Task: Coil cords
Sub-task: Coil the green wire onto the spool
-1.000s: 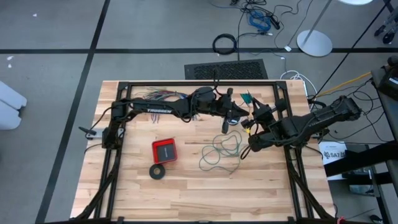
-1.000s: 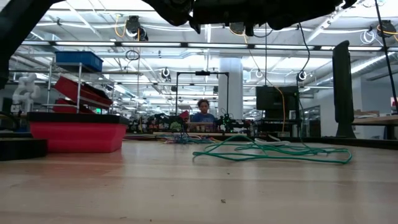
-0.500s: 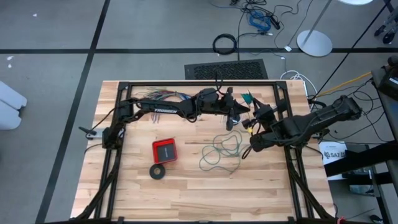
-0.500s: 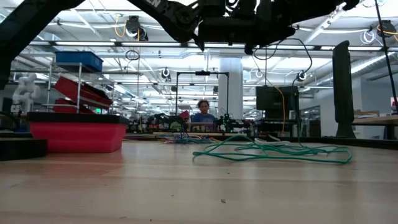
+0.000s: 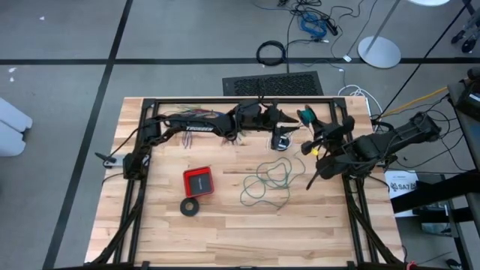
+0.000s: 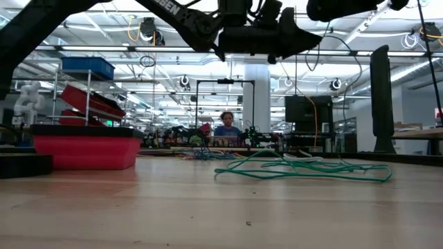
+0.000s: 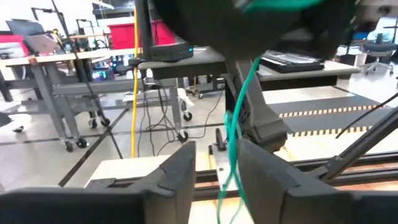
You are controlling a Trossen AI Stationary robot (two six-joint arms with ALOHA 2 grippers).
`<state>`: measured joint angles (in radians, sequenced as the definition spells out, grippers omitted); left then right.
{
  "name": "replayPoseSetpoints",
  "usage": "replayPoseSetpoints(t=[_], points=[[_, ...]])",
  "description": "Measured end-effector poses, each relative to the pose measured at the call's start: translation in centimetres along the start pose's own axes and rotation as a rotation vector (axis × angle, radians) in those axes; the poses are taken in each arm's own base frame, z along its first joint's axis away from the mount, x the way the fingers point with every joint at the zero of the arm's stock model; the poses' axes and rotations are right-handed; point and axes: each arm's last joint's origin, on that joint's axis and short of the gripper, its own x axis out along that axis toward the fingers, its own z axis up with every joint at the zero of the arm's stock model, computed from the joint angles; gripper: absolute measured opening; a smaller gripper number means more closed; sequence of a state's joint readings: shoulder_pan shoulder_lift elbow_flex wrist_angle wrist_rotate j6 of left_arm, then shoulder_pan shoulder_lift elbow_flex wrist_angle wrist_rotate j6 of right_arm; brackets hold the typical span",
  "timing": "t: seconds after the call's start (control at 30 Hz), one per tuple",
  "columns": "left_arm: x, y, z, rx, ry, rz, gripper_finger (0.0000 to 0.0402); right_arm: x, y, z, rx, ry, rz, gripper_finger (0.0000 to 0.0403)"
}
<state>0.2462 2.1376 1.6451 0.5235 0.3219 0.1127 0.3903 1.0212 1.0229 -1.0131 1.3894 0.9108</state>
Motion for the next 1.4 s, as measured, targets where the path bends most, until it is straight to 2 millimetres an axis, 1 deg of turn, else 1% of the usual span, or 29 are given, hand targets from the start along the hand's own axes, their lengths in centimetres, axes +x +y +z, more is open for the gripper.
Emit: replayPoseSetpoints(t=[0.1, 0.2, 0.47, 0.63, 0.73, 0.8, 0.87, 0.93, 1.0, 1.07, 1.13, 1.2, 1.27, 1.33, 1.4], points=[[-0.2, 0.6, -0.2, -0.004, 0.015, 0.010, 0.0143, -0.3, -0.5, 0.2, 0.019, -0.003, 0.016, 0.0000], [-0.1, 0.9, -1.0, -0.007, 0.027, -0.010, 0.0147, -0.5, -0.8, 0.4, 0.034, -0.003, 0.032, 0.0000], [0.8, 0.6, -5.4, -0.048, 0.096, -0.105, 0.0148, -1.2, -1.1, 0.6, 0.052, -0.005, 0.075, 0.0000], [1.3, 0.5, -7.8, -0.125, 0.074, -0.195, 0.0148, -1.5, -1.1, 0.6, 0.059, -0.007, 0.098, 0.0000], [1.5, 0.7, -9.2, -0.180, -0.027, -0.271, 0.0148, -1.7, -1.1, 0.7, 0.066, -0.009, 0.110, 0.0000], [1.4, 0.7, -10.3, -0.220, -0.148, -0.339, 0.0148, -1.9, -1.1, 0.7, 0.068, -0.012, 0.119, 0.0000], [1.1, 0.5, -11.3, -0.259, -0.267, -0.367, 0.0148, -1.9, -1.1, 0.7, 0.070, -0.014, 0.123, 0.0000], [0.9, 0.0, -12.3, -0.271, -0.359, -0.353, 0.0148, -1.9, -1.1, 0.7, 0.075, -0.015, 0.124, 0.0000], [1.0, -0.5, -13.0, -0.289, -0.385, -0.299, 0.0148, -1.9, -1.0, 0.7, 0.079, -0.015, 0.125, 0.0000], [1.4, -1.2, -13.4, -0.268, -0.367, -0.264, 0.0148, -1.9, -1.0, 0.7, 0.086, -0.009, 0.131, 0.0000], [1.8, -2.2, -13.4, -0.200, -0.362, -0.256, 0.0148, -1.9, -1.0, 0.7, 0.086, 0.004, 0.142, 0.0000], [2.2, -3.2, -13.2, -0.138, -0.368, -0.240, 0.0148, -2.0, -0.9, 0.7, 0.089, 0.017, 0.153, 0.0000], [2.5, -3.9, -12.9, -0.097, -0.384, -0.182, 0.0148, -2.0, -0.9, 0.6, 0.098, 0.026, 0.160, 0.0000], [2.8, -4.2, -12.6, -0.086, -0.392, -0.114, 0.0148, -2.0, -0.9, 0.6, 0.106, 0.027, 0.161, 0.0000], [3.2, -4.1, -12.4, -0.066, -0.375, -0.085, 0.0148, -2.0, -0.9, 0.6, 0.109, 0.028, 0.161, 0.0000]])
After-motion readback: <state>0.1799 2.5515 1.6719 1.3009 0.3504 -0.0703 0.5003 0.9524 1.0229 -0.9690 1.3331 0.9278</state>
